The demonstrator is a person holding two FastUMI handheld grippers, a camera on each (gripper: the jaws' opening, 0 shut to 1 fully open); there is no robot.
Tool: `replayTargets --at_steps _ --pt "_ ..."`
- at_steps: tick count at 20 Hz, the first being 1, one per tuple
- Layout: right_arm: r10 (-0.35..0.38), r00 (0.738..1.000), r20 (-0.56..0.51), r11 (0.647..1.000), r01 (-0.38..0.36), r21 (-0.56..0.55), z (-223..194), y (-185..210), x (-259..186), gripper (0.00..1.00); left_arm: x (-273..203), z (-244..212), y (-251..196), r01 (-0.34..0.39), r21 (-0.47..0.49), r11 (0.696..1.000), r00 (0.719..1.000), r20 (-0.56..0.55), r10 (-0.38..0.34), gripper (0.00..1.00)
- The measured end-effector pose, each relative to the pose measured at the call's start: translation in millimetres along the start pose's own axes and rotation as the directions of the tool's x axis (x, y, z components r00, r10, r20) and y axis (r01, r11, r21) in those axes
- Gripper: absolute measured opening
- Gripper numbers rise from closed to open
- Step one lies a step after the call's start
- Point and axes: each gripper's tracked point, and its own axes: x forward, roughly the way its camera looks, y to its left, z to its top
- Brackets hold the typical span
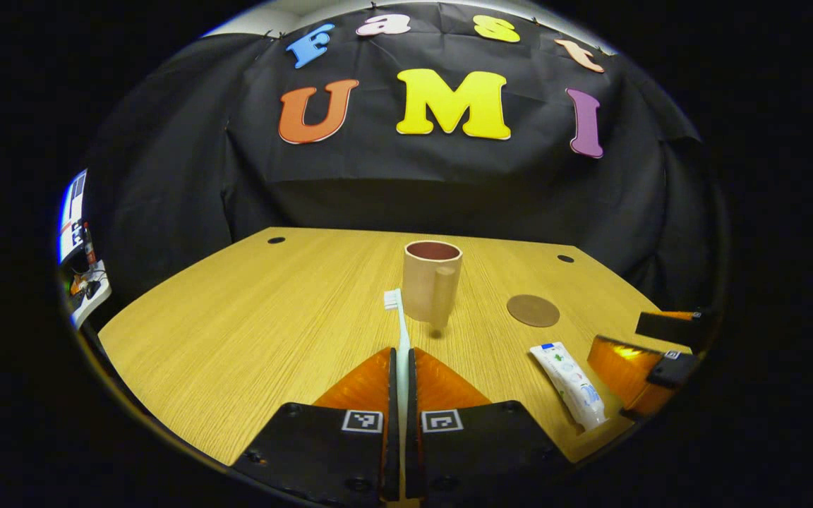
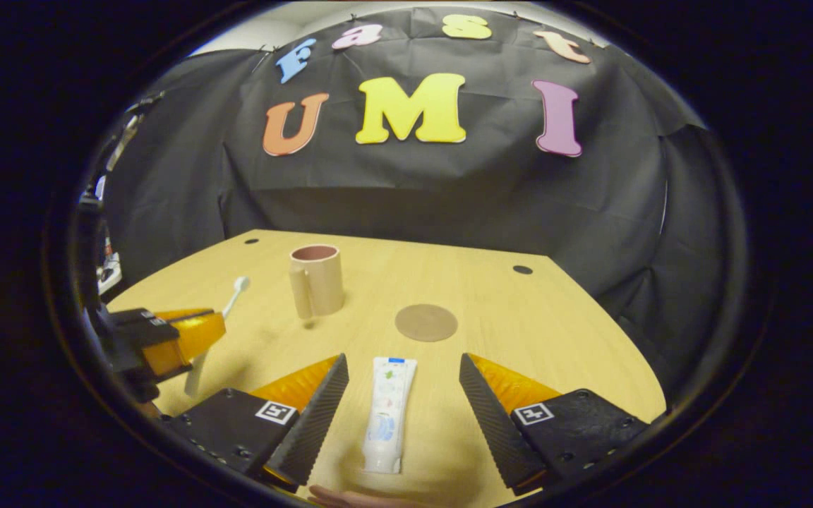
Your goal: Put the toothbrush and toothpaste on the desktop into the cup, then pick up the cup and place it on the coaster on the desktop.
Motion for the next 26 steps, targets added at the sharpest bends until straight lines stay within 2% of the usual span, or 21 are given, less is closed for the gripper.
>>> replayTargets --at_steps 3,6,7,10,11,13,14,15,16,18,19,20,23,24,26 --pt "0.011 0.995 -0.095 1.0 -0.012 -0.009 -22.7 7.4 14.4 0.96 -11.8 17.3 -1.4 -0.038 0.018 0.999 0.994 0.106 0.036 0.06" --pt "0.038 0.979 -0.199 0.999 -0.034 0.023 -45.4 17.5 25.1 0.94 -21.0 25.9 1.4 -0.076 0.026 0.997 0.981 0.179 0.071 0.06" --pt "0.049 0.973 -0.224 0.998 -0.041 0.04 -52.4 18.6 25.9 0.96 -21.7 26.8 0.9 -0.079 0.027 0.997 0.98 0.186 0.072 0.06" --pt "0.076 0.957 -0.279 0.995 -0.055 0.084 -63.3 21.9 29.8 0.95 -21.6 23.5 -4.2 -0.066 0.024 0.998 0.981 0.185 0.06 0.06" --pt "0.067 0.96 -0.271 0.996 -0.047 0.081 -60.2 19.2 31.5 0.94 -20.8 22.2 -5.1 -0.061 0.023 0.998 0.982 0.179 0.056 0.06" --pt "0.06 0.958 -0.279 0.996 -0.039 0.08 -63.2 16.5 32.4 0.84 -19.1 18.7 -4.8 -0.058 0.018 0.998 0.985 0.166 0.054 0.06" --pt "0.063 0.958 -0.279 0.996 -0.041 0.083 -61.2 17.9 32.8 0.74 -18.7 17.6 -4.0 -0.058 0.015 0.998 0.985 0.161 0.055 0.06" --pt "0.067 0.957 -0.282 0.995 -0.044 0.087 -62.1 17.0 33.3 0.7 -17.9 16.8 -3.2 -0.059 0.015 0.998 0.986 0.156 0.056 0.06" --pt "0.078 0.955 -0.287 0.993 -0.05 0.104 -63.1 16.8 33.5 0.52 -17.6 17.2 -5.0 -0.055 0.016 0.998 0.987 0.155 0.052 0.06" --pt "0.084 0.952 -0.295 0.992 -0.052 0.114 -61.5 14.2 31.8 0.35 -18.7 18.1 -8.2 -0.053 0.013 0.998 0.987 0.155 0.051 0.06" --pt "0.089 0.952 -0.294 0.991 -0.054 0.124 -60.3 14.9 31.9 0.34 -18.0 17.8 -8.2 -0.048 0.012 0.999 0.987 0.154 0.045 0.06" --pt "0.092 0.953 -0.288 0.99 -0.058 0.126 -59.5 14.8 32.3 0.26 -16.1 17.2 -7.5 -0.047 0.01 0.999 0.987 0.153 0.045 0.06" --pt "0.09 0.964 -0.249 0.993 -0.069 0.094 -54.3 15.0 30.3 0.25 -12.0 13.7 -6.9 -0.039 0.007 0.999 0.99 0.138 0.037 0.06" --pt "0.092 0.972 -0.216 0.993 -0.073 0.095 -47.7 15.0 28.4 0.2 -13.6 12.1 -5.0 -0.034 0.005 0.999 0.99 0.136 0.033 0.06" --pt "0.087 0.987 -0.133 0.994 -0.077 0.083 -28.3 13.0 19.2 0.2 -14.6 10.9 -4.8 -0.017 0.003 1.0 0.991 0.131 0.016 0.06"
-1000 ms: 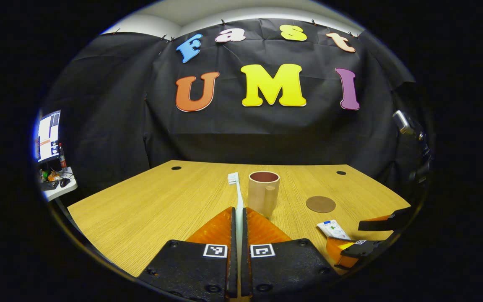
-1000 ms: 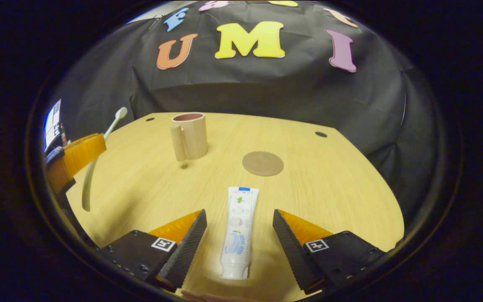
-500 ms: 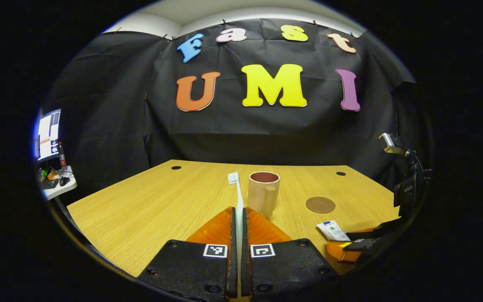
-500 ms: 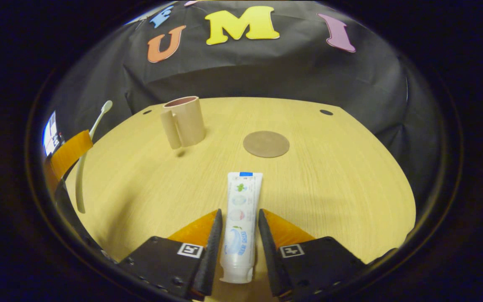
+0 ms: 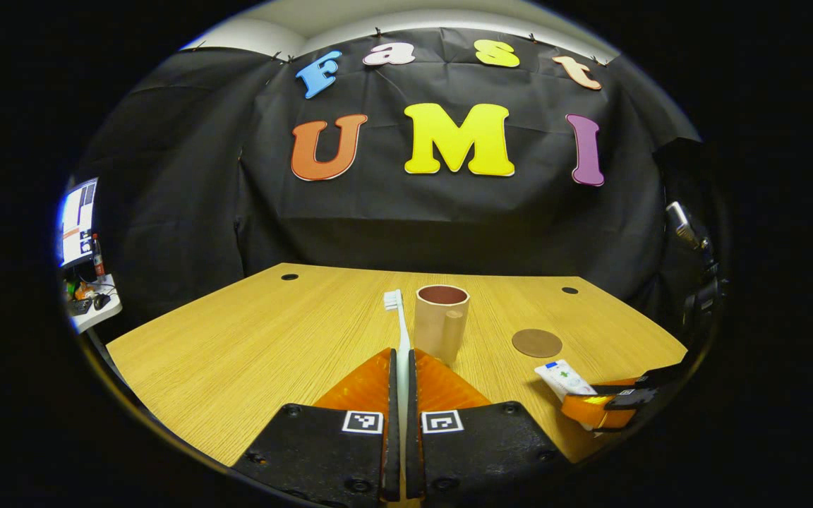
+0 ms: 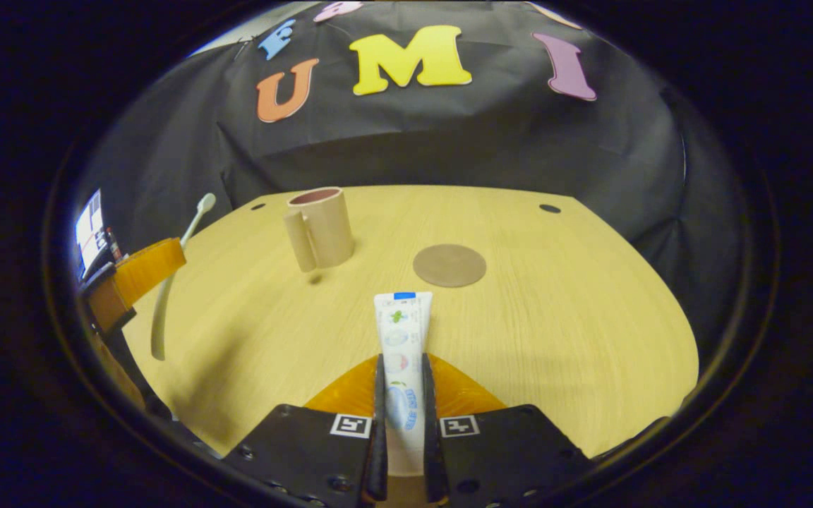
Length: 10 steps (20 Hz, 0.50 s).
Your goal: Put the toothbrush and toothpaste on the desktop into the cup, then pick up the cup and place it on the coaster on the desktop.
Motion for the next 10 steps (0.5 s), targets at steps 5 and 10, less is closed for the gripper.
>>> replayTargets --at_steps 5,10 --pt "-0.042 0.964 0.262 0.999 0.047 -0.012 54.4 -6.9 -44.3 0.2 5.0 32.8 0.8 0.037 -0.044 0.998 0.999 0.04 -0.036 0.06" --pt "-0.066 0.904 0.423 0.997 0.077 -0.009 85.9 -8.3 -85.0 0.2 27.6 75.1 10.6 0.019 -0.037 0.999 0.994 0.11 -0.015 0.06"
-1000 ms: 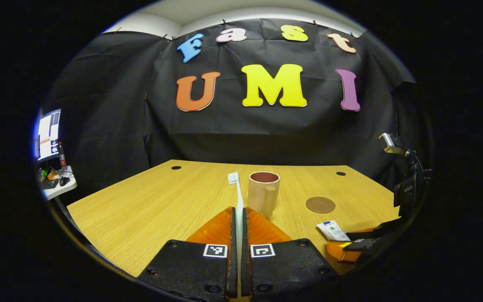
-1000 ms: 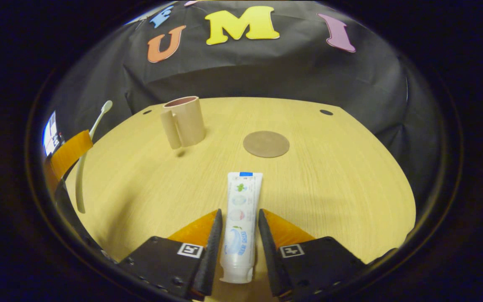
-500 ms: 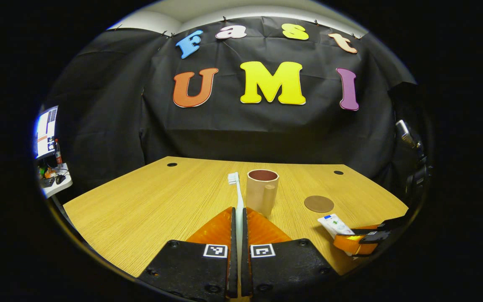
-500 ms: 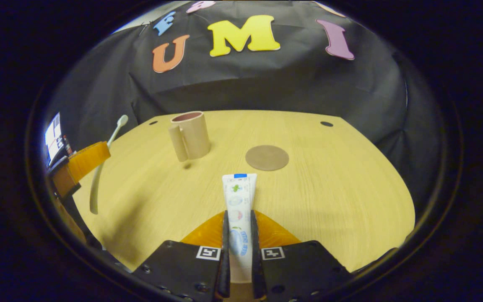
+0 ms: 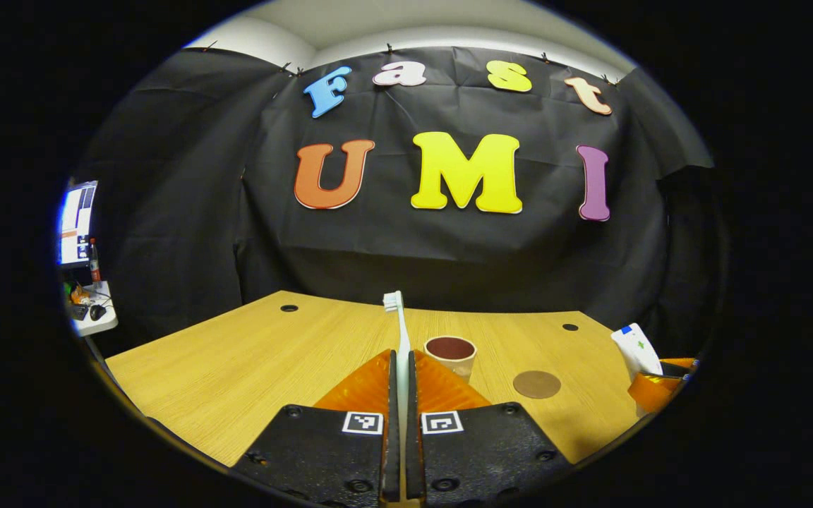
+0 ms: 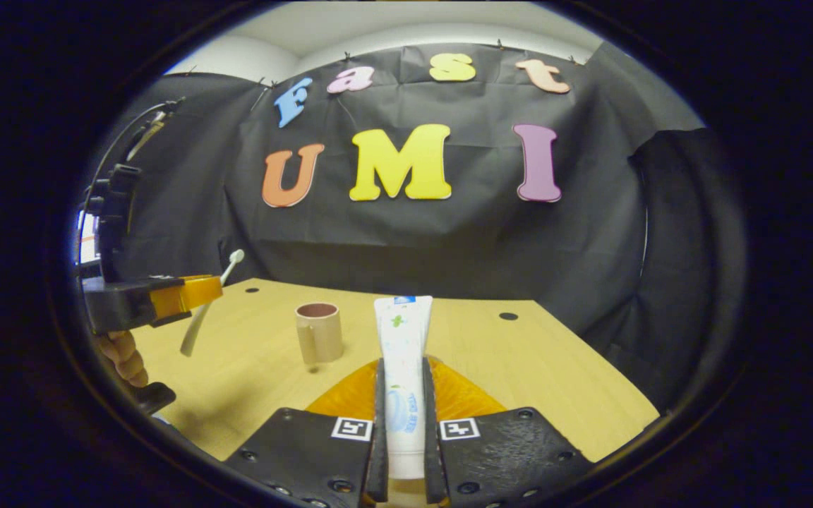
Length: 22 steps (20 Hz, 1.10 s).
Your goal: Put the toothbrush and toothpaste on the desktop into the cup, then pick up the cup and place it on the coaster on the desktop.
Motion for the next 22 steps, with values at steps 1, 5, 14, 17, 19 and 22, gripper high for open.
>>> replayTargets --at_steps 1,5,14,17,19,22 --pt "0.005 1.0 0.012 1.0 -0.005 0.007 3.7 -0.1 -3.5 0.19 9.3 6.7 -5.2 0.019 -0.008 1.0 1.0 -0.003 -0.02 0.06" --pt "0.004 0.999 0.045 1.0 -0.005 0.029 14.0 -4.7 -8.0 0.2 59.8 37.0 -23.5 0.055 0.016 0.998 0.998 -0.033 -0.055 0.06" --pt "0.001 1.0 0.026 0.998 -0.002 0.06 7.8 -8.5 -4.4 0.2 160.8 34.8 -59.6 0.121 0.085 0.989 0.992 0.021 -0.123 0.06" --pt "0.0 1.0 0.005 0.997 0.0 0.08 3.2 -8.9 -1.5 0.2 167.3 33.9 -55.5 0.117 0.055 0.992 0.992 0.048 -0.12 0.07" --pt "-0.003 1.0 0.0 0.997 0.003 0.077 1.4 -8.4 -0.4 0.2 166.1 34.9 -55.3 0.118 0.044 0.992 0.991 0.051 -0.12 0.07" --pt "0.007 1.0 -0.008 0.997 -0.007 0.075 0.2 -7.4 0.8 0.2 164.7 32.2 -59.7 0.123 0.035 0.992 0.991 0.045 -0.124 0.08"
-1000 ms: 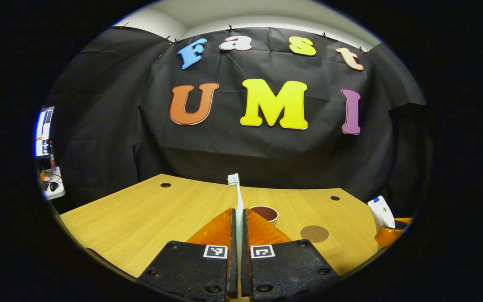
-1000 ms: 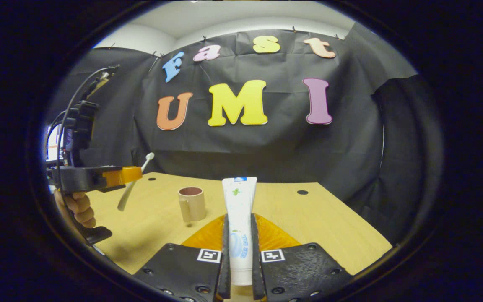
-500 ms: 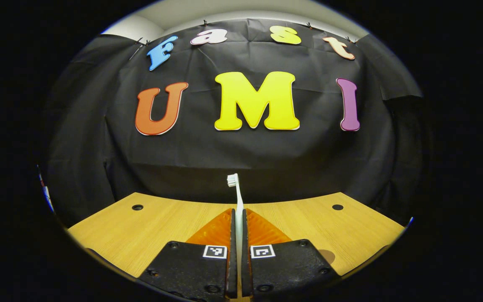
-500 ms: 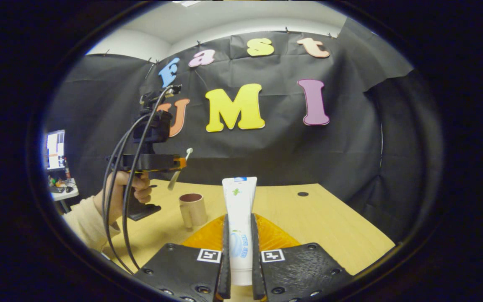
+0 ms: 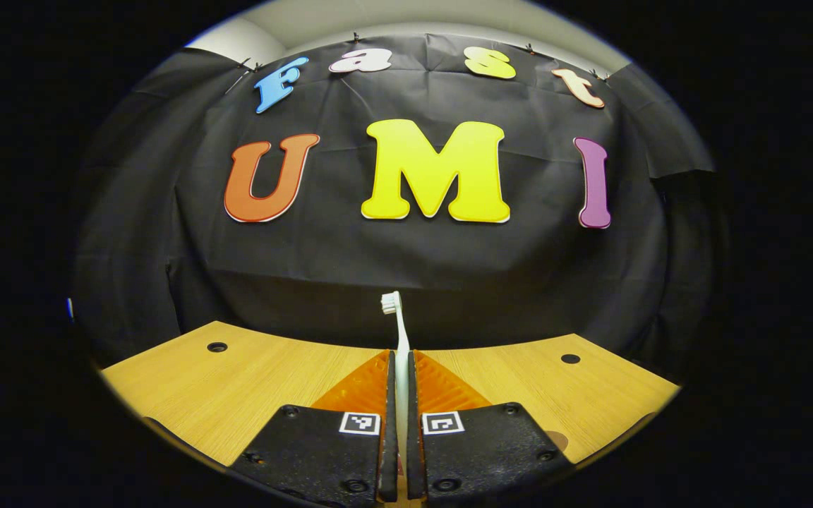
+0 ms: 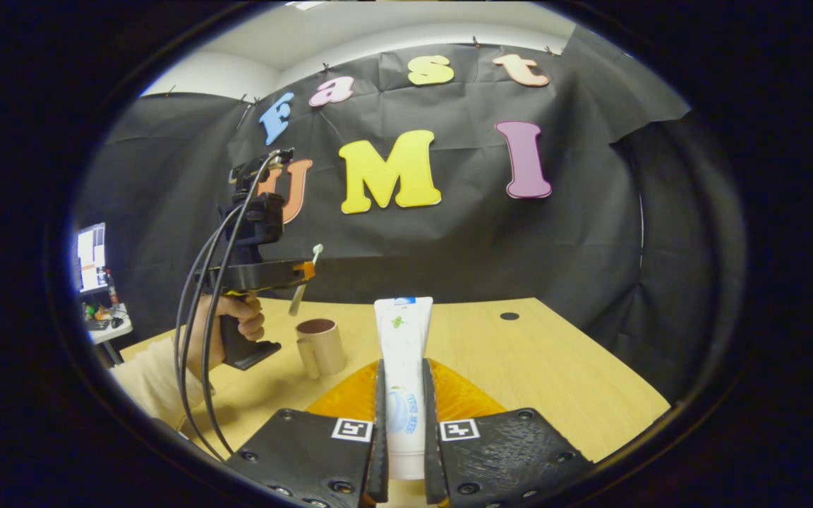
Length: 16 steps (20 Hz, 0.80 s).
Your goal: Put the toothbrush and toothpaste on the desktop into the cup, then pick up the cup and place it on the coaster on the desktop.
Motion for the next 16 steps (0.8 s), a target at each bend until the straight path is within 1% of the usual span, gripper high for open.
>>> replayTargets --at_steps 4,8,16 --pt "0.0 1.0 -0.001 1.0 0.0 -0.001 -0.1 -0.9 0.7 0.2 -3.9 3.0 -3.7 0.012 -0.007 1.0 1.0 0.005 -0.012 0.08" --pt "-0.002 1.0 -0.001 1.0 0.002 0.003 0.5 -1.7 1.5 0.2 -4.3 4.8 -1.5 0.001 0.007 1.0 1.0 0.009 -0.001 0.1" --pt "0.004 1.0 -0.008 1.0 -0.004 -0.003 0.1 -1.9 2.0 0.2 -3.5 -2.7 -1.7 -0.001 -0.001 1.0 1.0 -0.013 0.001 0.11"
